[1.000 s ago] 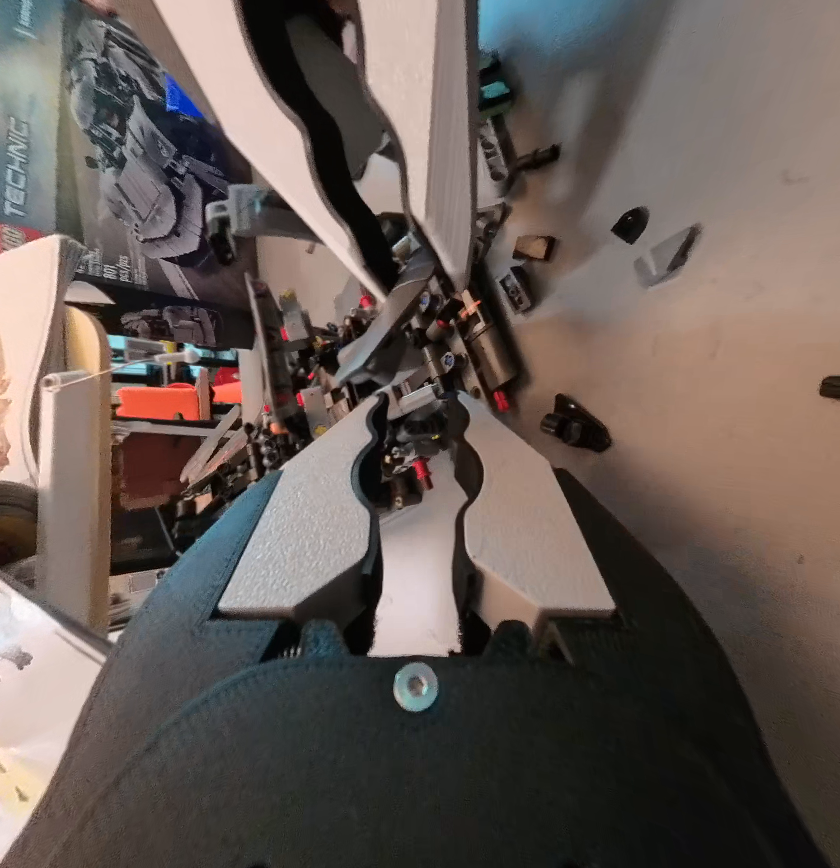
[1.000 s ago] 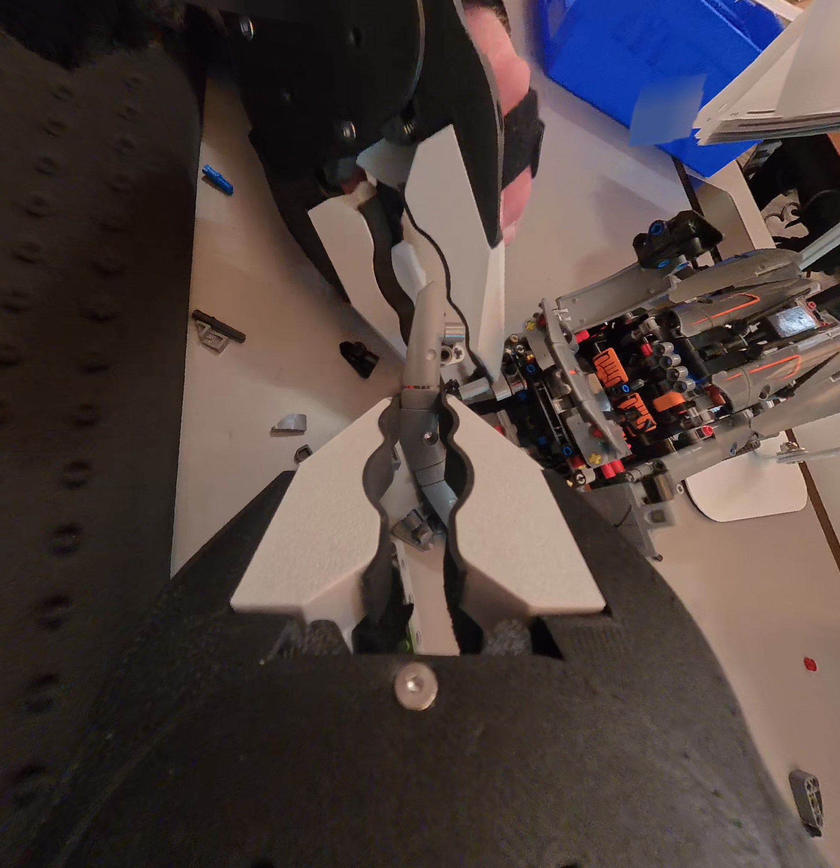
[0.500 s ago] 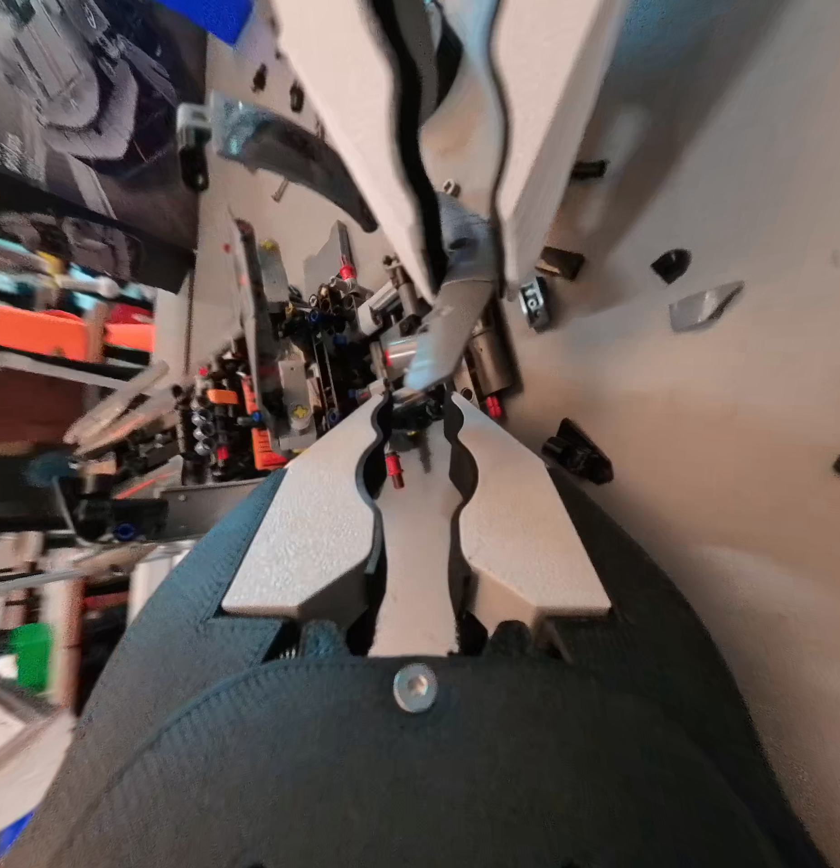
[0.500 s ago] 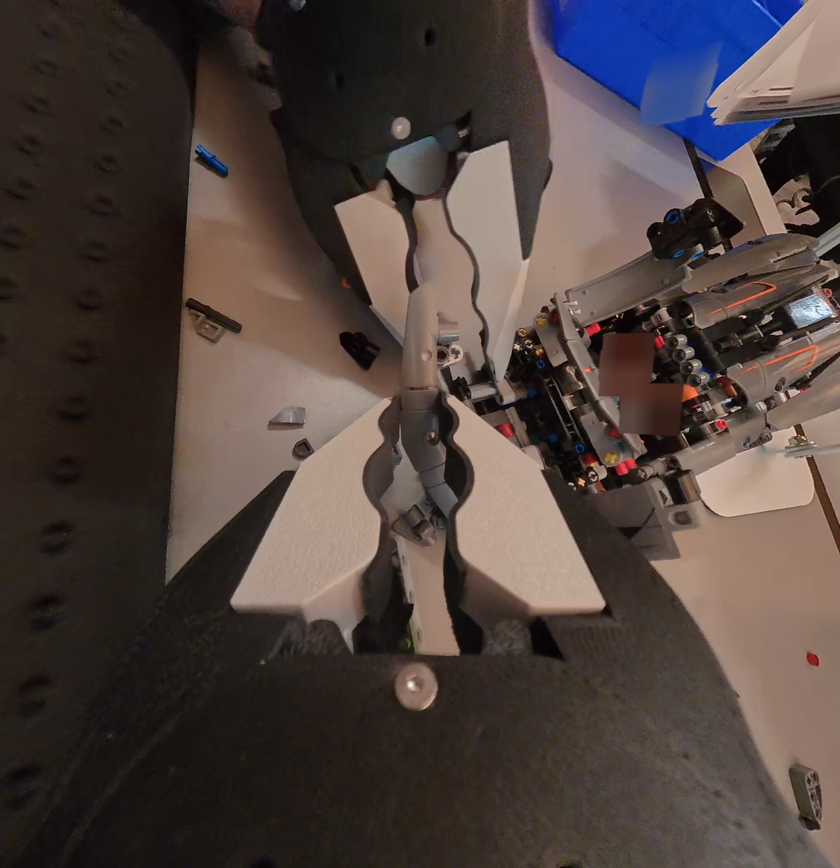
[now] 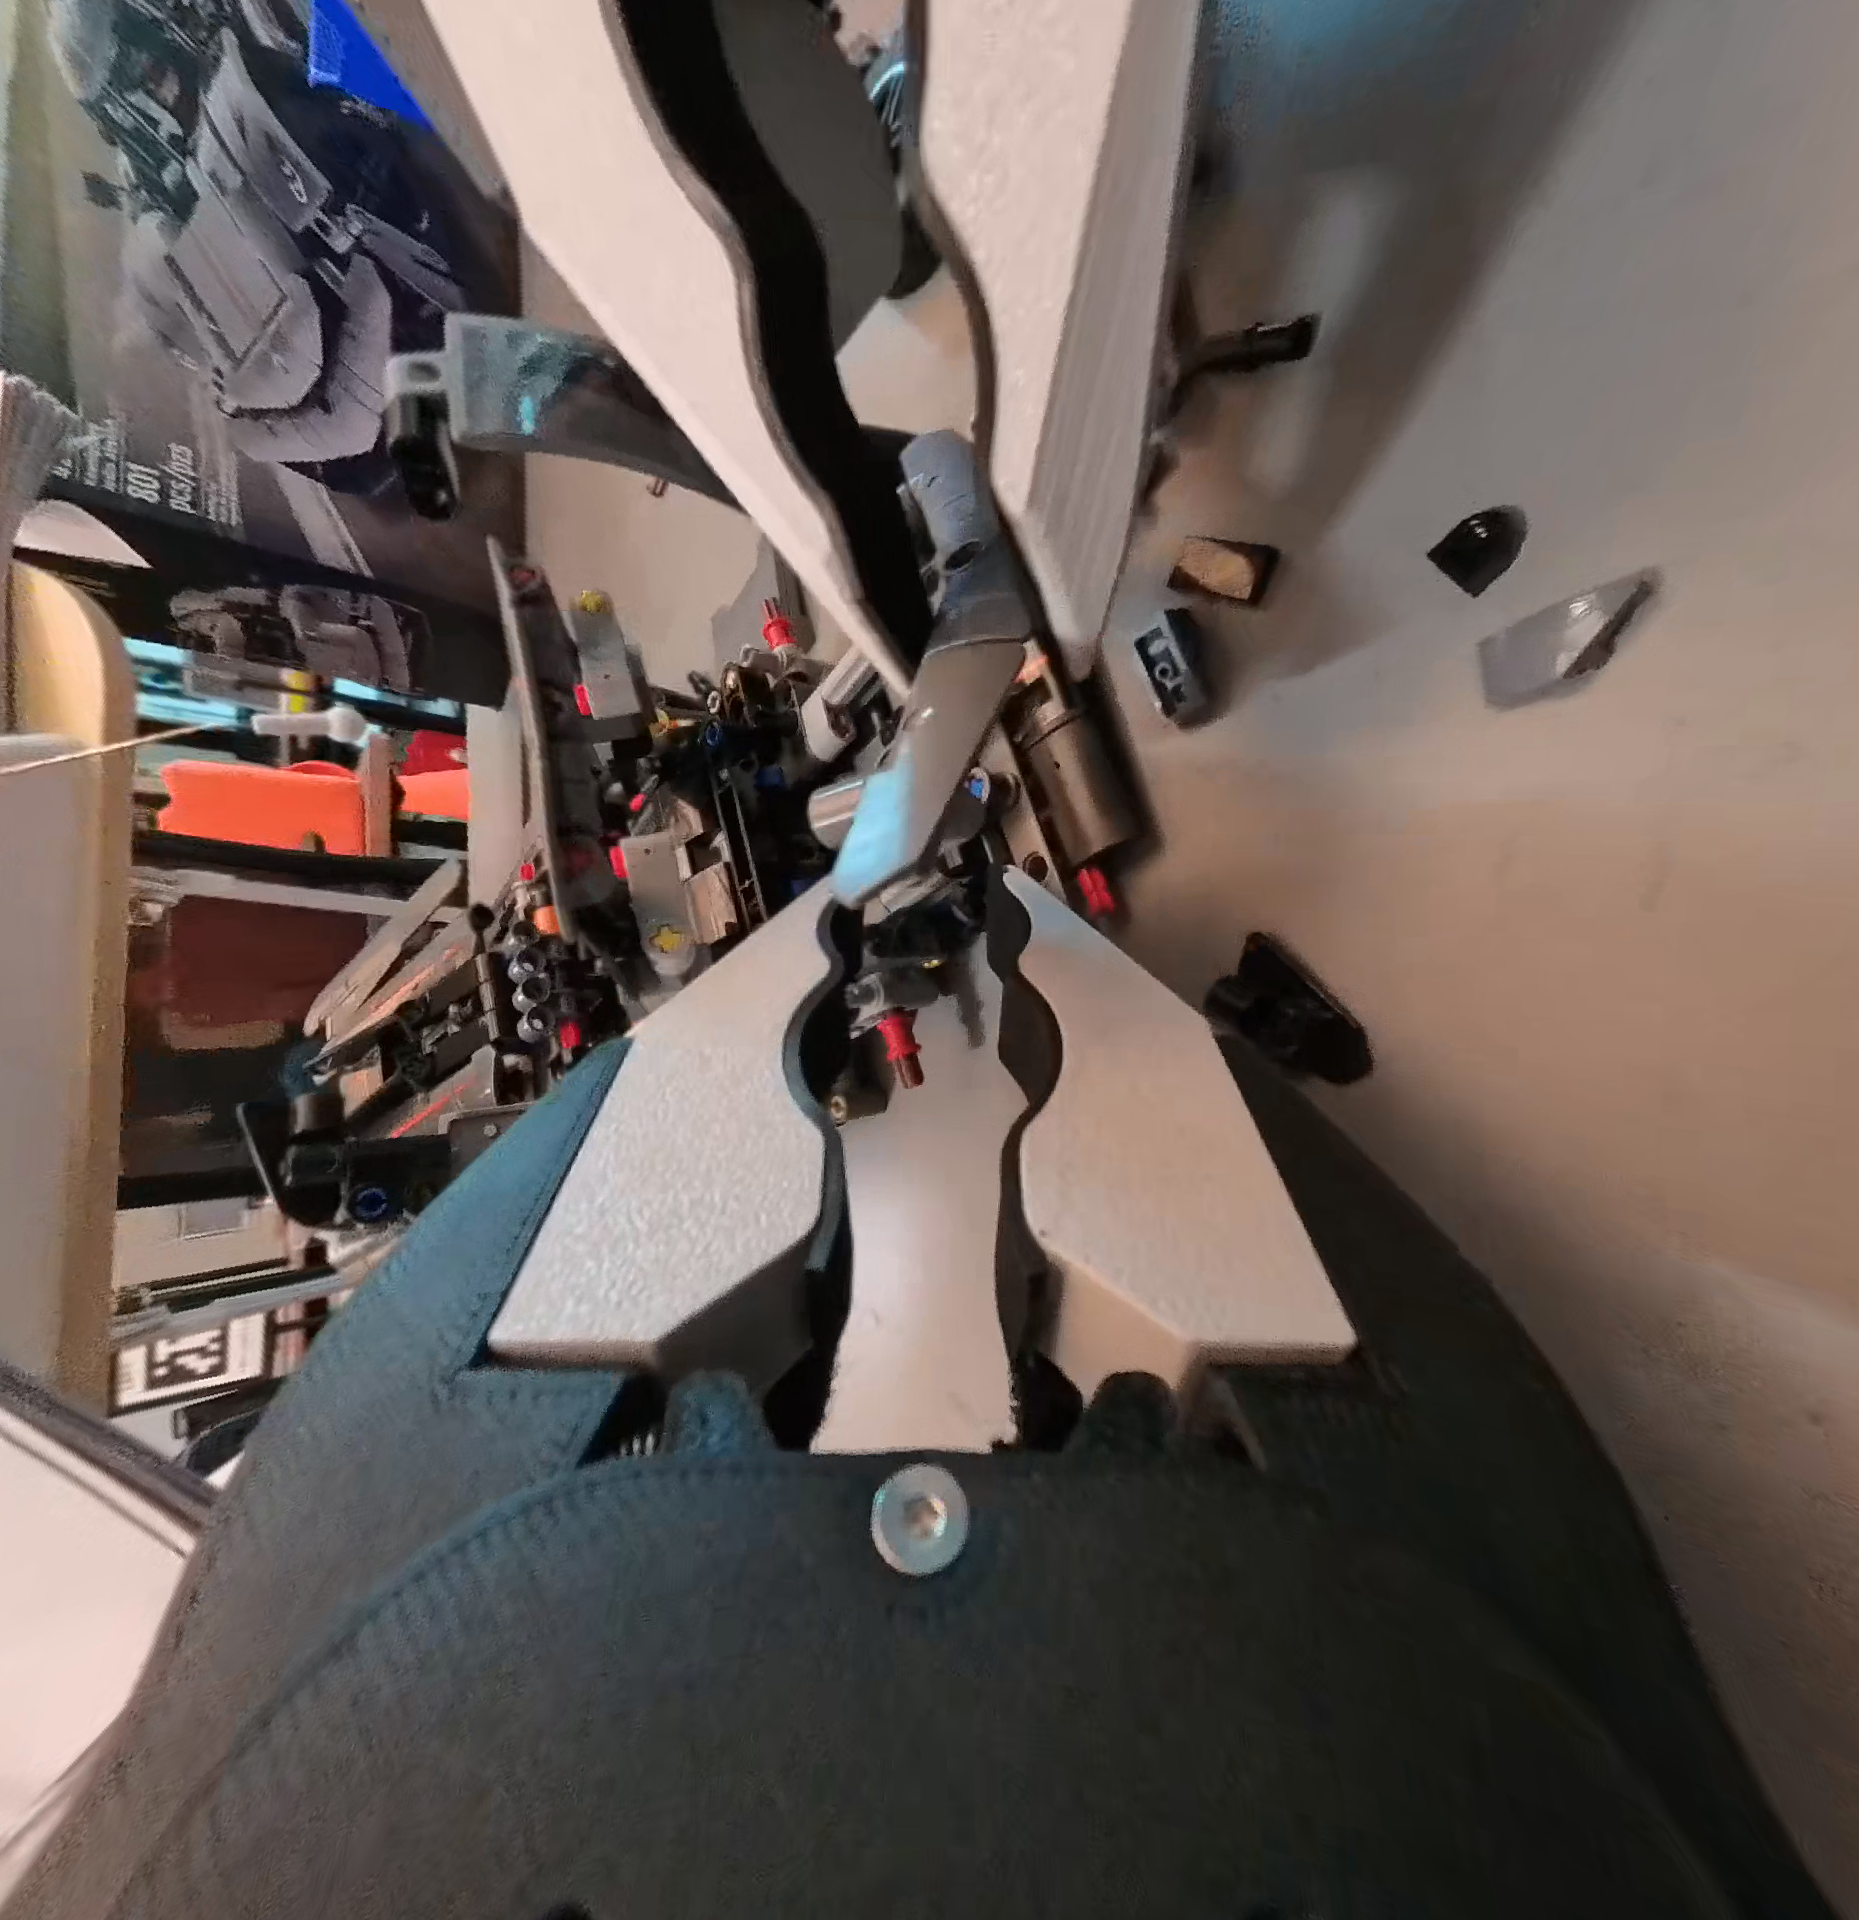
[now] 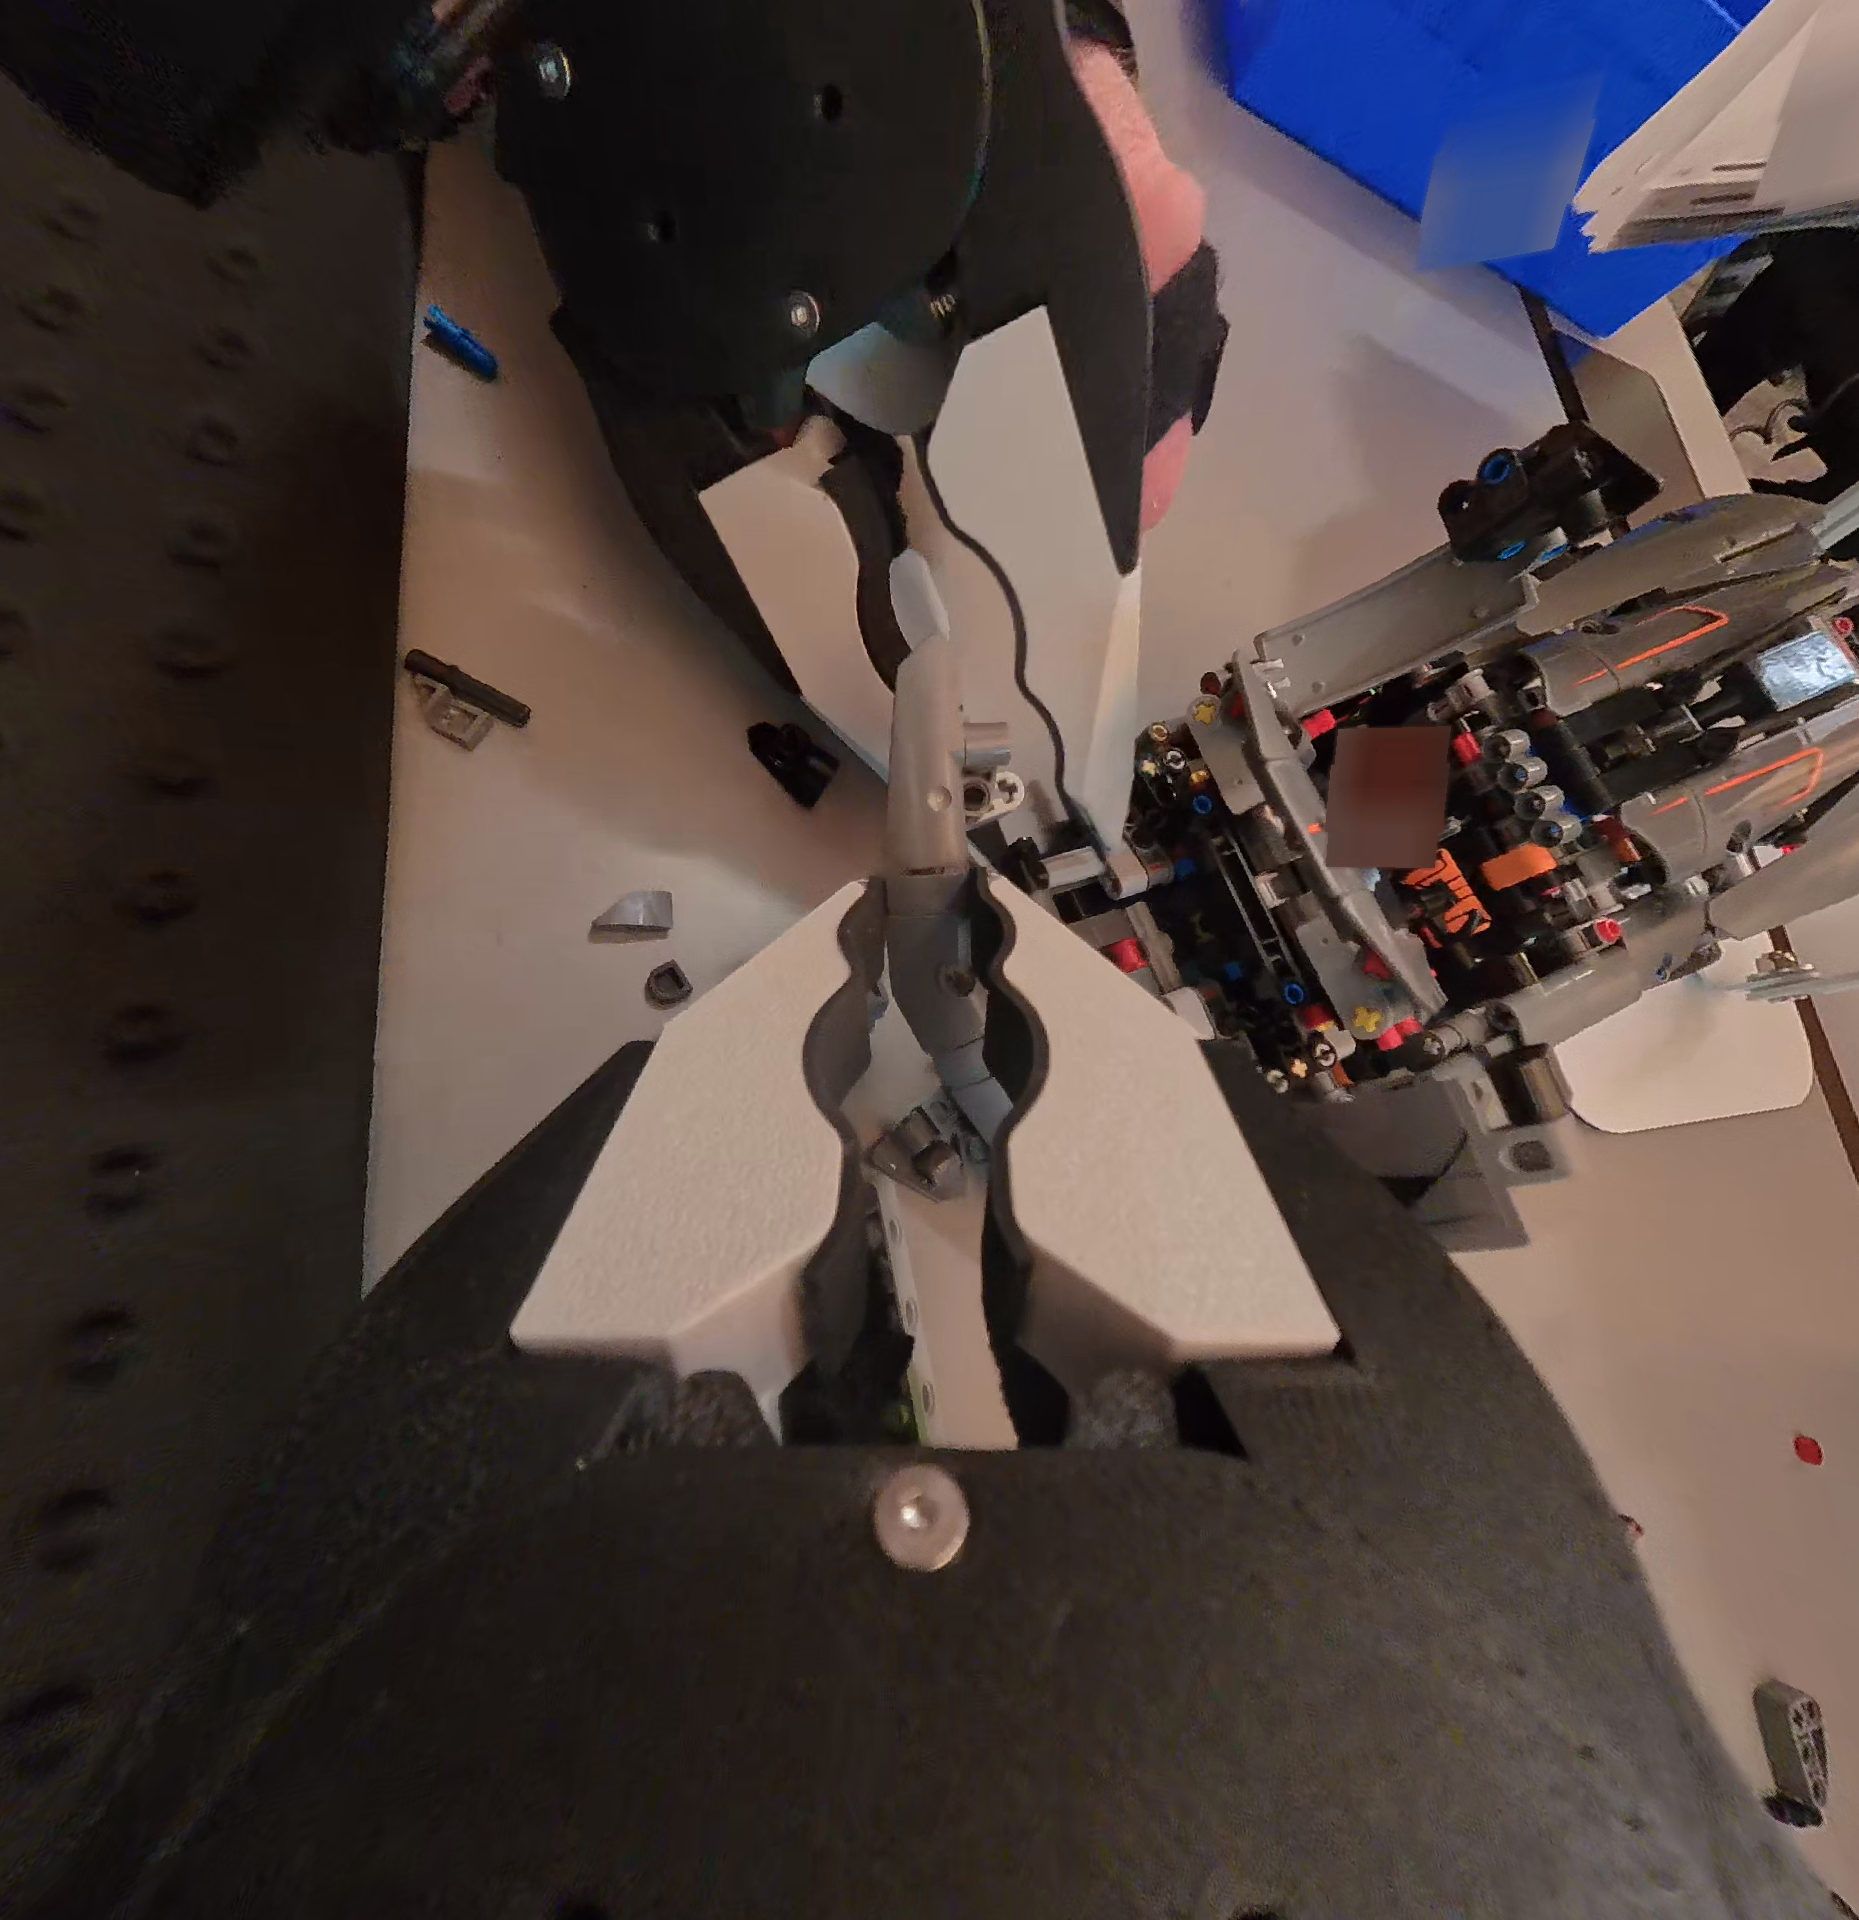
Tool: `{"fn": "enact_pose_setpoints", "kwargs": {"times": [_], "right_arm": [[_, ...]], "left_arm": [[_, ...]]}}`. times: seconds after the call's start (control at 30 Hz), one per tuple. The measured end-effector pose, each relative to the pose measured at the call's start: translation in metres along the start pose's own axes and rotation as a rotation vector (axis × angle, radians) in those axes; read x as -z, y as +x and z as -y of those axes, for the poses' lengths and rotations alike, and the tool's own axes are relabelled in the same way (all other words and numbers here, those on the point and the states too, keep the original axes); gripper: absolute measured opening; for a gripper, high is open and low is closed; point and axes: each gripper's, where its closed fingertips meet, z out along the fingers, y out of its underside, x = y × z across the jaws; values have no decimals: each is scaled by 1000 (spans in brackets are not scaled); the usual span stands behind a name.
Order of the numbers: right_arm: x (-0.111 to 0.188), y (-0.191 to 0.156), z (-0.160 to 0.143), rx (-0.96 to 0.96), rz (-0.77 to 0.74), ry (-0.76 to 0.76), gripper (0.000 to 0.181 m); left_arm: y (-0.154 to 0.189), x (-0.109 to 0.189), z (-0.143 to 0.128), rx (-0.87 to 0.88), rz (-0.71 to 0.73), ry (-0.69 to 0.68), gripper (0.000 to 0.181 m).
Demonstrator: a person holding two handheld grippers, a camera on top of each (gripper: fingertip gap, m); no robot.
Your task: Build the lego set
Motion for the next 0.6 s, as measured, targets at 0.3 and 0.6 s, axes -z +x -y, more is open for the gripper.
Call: {"fn": "enact_pose_setpoints", "kwargs": {"times": [0.3, 0.6], "right_arm": [[1, -1, 1, -12, 14, 14, 14], [1, 6, 16, -35, 0, 35, 55]], "left_arm": [[-1, 6, -3, 36, -33, 36, 29], [9, 20, -18, 107, -210, 67, 40]]}}
